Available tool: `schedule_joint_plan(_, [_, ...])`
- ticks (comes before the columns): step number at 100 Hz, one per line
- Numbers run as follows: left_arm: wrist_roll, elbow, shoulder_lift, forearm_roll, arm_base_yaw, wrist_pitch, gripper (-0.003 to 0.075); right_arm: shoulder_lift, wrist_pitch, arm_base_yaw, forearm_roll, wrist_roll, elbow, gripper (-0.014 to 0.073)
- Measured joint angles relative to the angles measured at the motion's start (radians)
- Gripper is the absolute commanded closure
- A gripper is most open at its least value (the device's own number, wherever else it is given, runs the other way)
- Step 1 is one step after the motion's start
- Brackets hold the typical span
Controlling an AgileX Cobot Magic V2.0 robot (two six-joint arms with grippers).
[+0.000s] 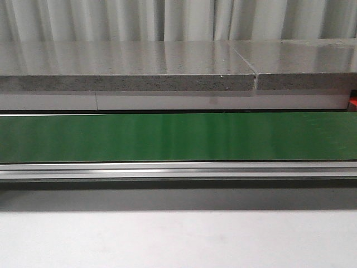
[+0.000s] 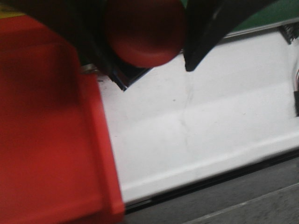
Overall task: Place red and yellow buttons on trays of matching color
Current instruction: 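Carry the red button to the red tray and release it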
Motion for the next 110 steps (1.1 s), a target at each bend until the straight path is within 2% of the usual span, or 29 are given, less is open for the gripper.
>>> schedule_joint_plan(29, [0.000,0.000,0.000,0.000,0.000,0.000,0.0741,0.049,-0.061,-0.103,0.000,0.041,0.028,0.0430])
schedule_joint_plan(71, [0.000,0.000,0.000,0.000,0.000,0.000,0.0741,0.181,-0.197,-0.109,0.044,0.048,0.030,0.0422])
schedule_joint_plan(78, [0.000,0.000,0.000,0.000,0.000,0.000,0.0741,0.194,-0.210,-0.109,0.060,0.048,0.030,0.0365])
schedule_joint_plan(87, [0.000,0.000,0.000,0.000,0.000,0.000,0.0741,0.207,-0.222,-0.109,0.066,0.048,0.030,0.0191])
schedule_joint_plan(94, [0.000,0.000,0.000,0.000,0.000,0.000,0.0741,0.214,-0.229,-0.109,0.068,0.048,0.030,0.0092])
schedule_joint_plan(100, [0.000,0.000,0.000,0.000,0.000,0.000,0.0741,0.218,-0.231,-0.109,0.070,0.048,0.030,0.0060])
schedule_joint_plan(110, [0.000,0.000,0.000,0.000,0.000,0.000,0.0741,0.218,-0.233,-0.109,0.074,0.048,0.030,0.0066])
